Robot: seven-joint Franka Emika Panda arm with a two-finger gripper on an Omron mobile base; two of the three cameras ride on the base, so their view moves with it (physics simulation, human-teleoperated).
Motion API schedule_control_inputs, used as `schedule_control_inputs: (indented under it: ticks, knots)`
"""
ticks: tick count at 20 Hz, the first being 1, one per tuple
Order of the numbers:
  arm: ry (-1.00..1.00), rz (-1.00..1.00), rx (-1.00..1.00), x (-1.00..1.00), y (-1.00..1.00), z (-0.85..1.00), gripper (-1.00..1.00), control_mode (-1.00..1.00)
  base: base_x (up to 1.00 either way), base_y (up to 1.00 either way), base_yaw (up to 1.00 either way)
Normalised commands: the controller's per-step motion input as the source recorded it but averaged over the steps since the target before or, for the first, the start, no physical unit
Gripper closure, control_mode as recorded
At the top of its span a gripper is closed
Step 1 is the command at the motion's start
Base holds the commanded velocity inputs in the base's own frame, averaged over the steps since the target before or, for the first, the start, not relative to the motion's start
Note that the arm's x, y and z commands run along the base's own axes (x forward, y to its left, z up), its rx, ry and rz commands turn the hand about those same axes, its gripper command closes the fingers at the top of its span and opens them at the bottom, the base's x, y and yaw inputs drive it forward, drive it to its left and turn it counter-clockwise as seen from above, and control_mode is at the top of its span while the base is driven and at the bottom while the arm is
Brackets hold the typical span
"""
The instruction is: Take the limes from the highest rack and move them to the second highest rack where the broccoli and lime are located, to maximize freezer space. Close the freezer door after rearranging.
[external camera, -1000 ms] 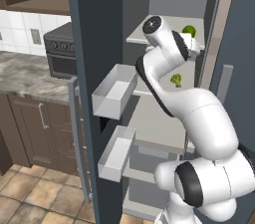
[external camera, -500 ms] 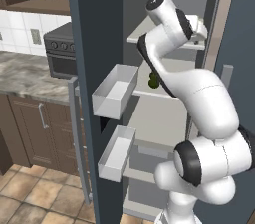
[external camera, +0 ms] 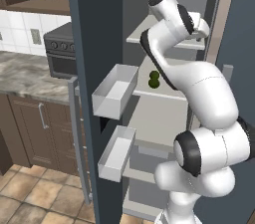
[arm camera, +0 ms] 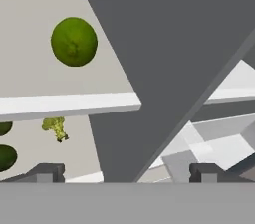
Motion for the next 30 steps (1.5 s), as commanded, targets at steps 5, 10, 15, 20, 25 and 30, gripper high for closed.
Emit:
schedule_control_inputs:
  ticks: [5,10,15,20,25,30]
  knots:
    - [-0.15,-0.03,0.06,0.33,-0.12,0.0,-1.0,-1.0,0.0,0.0,0.0]
    - [-0.06,-0.02,0.03,0.35,-0.19,0.0,-1.0,-1.0,0.0,0.0,0.0]
    - [-0.04,-0.07,0.02,0.35,-0.19,0.0,-1.0,-1.0,0.0,0.0,0.0]
    - [0.0,-0.07,0.0,0.35,-0.14,0.0,-1.0,-1.0,0.0,0.0,0.0]
    - [0.0,-0.07,0.0,0.28,-0.19,0.0,-1.0,-1.0,0.0,0.0,0.0]
    - [0.12,0.0,0.0,0.25,-0.25,-0.01,-1.0,-1.0,0.0,0.0,0.0]
